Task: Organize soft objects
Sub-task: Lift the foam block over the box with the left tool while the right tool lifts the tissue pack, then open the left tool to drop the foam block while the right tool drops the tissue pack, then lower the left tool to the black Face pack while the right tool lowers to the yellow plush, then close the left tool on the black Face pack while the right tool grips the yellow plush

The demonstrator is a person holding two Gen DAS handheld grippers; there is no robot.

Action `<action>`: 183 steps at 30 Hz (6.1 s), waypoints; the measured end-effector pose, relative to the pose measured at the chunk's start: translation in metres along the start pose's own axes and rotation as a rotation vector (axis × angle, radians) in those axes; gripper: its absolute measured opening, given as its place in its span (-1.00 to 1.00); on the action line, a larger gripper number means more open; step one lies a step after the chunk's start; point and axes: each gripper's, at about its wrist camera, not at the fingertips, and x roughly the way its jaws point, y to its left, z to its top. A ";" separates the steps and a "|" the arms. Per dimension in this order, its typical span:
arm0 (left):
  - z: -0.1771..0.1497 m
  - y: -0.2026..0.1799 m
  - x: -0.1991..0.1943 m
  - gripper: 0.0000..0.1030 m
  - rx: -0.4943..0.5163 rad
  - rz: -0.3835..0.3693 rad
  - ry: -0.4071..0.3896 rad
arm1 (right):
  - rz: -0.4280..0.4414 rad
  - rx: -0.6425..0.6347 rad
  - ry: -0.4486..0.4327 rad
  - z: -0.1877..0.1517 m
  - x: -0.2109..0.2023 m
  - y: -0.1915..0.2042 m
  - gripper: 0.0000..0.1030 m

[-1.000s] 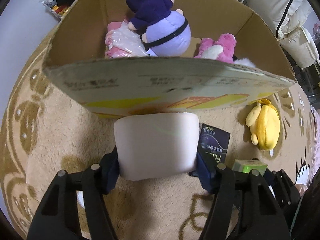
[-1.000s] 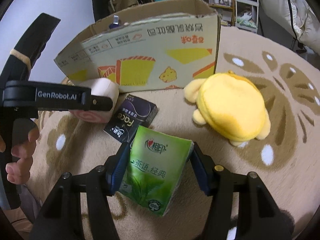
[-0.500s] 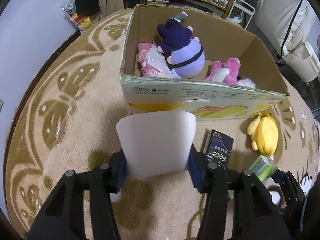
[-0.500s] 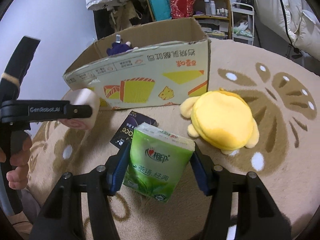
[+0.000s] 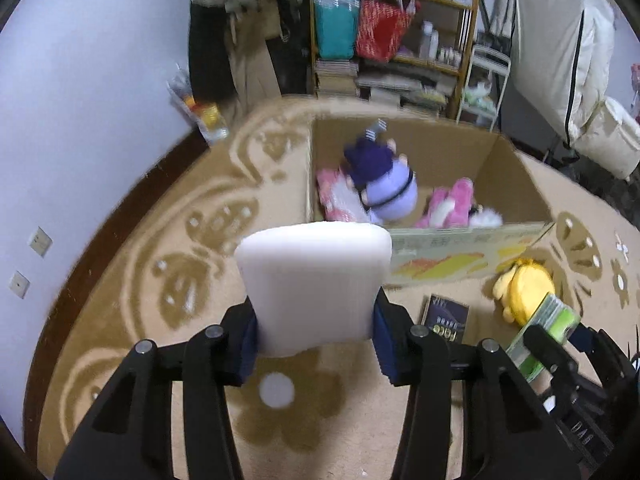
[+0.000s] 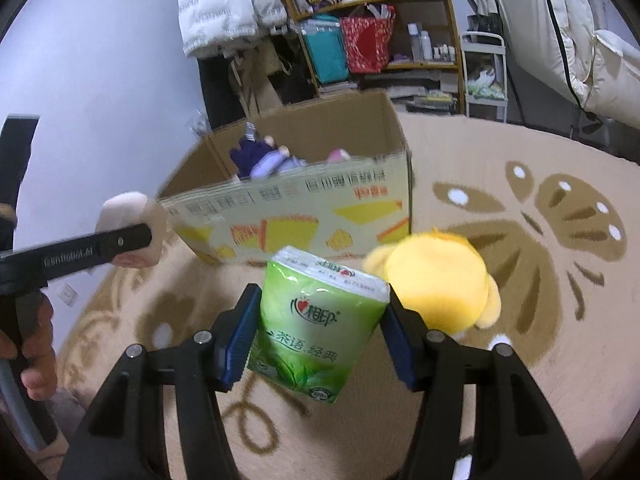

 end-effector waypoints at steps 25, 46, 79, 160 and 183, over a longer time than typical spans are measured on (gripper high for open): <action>0.086 0.010 -0.046 -0.09 -0.011 0.034 -0.328 | -0.081 -0.125 -0.222 0.097 -0.036 0.009 0.20; 0.114 -0.039 0.012 -0.08 0.091 -0.006 -0.301 | -0.155 -0.175 -0.226 0.142 0.005 -0.016 0.20; 0.090 -0.040 0.075 0.40 0.056 -0.009 -0.085 | -0.060 -0.215 -0.047 0.131 0.068 0.001 0.28; -0.001 -0.099 0.055 0.99 0.328 -0.076 0.051 | -0.104 0.023 0.059 0.039 0.027 -0.096 1.00; -0.012 -0.104 0.110 0.98 0.313 -0.134 0.213 | -0.082 0.047 0.147 0.024 0.065 -0.111 0.98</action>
